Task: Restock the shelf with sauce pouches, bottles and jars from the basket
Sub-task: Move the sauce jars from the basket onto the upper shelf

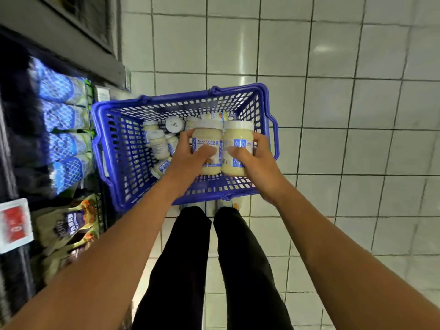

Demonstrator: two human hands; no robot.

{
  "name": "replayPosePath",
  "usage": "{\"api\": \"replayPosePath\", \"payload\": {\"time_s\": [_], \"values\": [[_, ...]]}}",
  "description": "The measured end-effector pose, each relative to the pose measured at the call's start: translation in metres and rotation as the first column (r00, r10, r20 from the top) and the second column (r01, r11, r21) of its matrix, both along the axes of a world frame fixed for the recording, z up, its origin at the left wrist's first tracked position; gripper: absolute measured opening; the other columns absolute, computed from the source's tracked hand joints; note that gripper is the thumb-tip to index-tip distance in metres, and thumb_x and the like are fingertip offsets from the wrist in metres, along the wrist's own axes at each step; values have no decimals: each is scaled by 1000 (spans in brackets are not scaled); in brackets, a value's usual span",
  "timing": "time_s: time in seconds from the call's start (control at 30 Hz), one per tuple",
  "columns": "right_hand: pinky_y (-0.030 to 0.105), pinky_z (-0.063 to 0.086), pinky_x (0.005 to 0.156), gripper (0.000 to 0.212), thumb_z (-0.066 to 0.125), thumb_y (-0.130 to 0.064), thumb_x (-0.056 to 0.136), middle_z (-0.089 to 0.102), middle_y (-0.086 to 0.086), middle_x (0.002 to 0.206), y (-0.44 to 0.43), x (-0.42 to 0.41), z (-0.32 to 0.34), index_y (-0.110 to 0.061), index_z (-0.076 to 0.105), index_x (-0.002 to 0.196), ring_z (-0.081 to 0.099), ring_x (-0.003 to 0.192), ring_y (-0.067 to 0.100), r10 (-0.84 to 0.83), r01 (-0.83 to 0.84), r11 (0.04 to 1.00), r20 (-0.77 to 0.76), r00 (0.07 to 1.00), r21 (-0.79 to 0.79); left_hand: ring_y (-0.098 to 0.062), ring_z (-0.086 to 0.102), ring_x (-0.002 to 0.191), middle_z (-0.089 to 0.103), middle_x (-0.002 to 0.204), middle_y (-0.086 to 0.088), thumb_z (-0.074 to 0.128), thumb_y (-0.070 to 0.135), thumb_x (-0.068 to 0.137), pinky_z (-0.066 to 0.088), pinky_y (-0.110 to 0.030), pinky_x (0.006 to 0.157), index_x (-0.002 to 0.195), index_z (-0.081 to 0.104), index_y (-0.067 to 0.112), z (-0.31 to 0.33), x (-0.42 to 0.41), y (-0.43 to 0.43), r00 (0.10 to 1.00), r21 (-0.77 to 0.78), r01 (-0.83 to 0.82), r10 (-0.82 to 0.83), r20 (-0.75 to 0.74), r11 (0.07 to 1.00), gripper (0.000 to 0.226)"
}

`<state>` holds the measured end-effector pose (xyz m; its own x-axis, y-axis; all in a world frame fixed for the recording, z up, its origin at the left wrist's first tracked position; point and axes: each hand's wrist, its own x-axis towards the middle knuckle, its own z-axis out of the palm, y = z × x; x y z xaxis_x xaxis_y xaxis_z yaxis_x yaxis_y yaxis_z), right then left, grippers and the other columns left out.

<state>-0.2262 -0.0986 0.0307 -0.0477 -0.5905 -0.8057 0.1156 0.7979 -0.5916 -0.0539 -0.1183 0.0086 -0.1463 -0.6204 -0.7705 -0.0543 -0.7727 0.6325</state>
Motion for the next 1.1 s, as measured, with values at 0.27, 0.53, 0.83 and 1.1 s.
{"api": "replayPosePath", "payload": {"time_s": [0.27, 0.53, 0.83, 1.1], "values": [[37, 62, 73, 48, 78, -25, 83, 66, 2, 116, -13, 2, 148, -35, 46, 117, 72, 100, 24, -59, 59, 990, 5, 998, -125, -9, 70, 76, 73, 83, 12, 69, 25, 73, 56, -24, 59, 114, 51, 31, 158, -5, -21, 998, -129, -26, 19, -59, 991, 44], [35, 58, 71, 48, 68, -25, 70, 73, 2, 106, -48, 15, 283, -27, 56, 117, 73, 94, 23, 4, 20, 957, 83, 997, -291, -4, 70, 75, 73, 83, 15, 70, 47, 58, 55, -25, 66, 111, 51, 41, 294, 19, -61, 999, -268, -40, 32, -35, 962, 57], [25, 58, 67, 62, 77, -33, 68, 73, -1, 105, -78, 47, 401, -27, 52, 125, 73, 92, 17, 121, -73, 847, 57, 991, -527, -6, 71, 86, 74, 93, 16, 68, 49, 62, 55, -21, 70, 119, 48, 38, 430, 52, -71, 990, -478, -120, 138, 2, 870, 62], [46, 61, 78, 57, 72, -25, 73, 72, 3, 107, -96, 58, 477, -25, 49, 125, 71, 98, 28, 360, -287, 712, -18, 933, -641, -23, 70, 98, 69, 110, -7, 67, 29, 73, 57, -43, 86, 127, 47, 23, 509, 52, -44, 917, -556, -356, 396, -53, 751, 57]]}}
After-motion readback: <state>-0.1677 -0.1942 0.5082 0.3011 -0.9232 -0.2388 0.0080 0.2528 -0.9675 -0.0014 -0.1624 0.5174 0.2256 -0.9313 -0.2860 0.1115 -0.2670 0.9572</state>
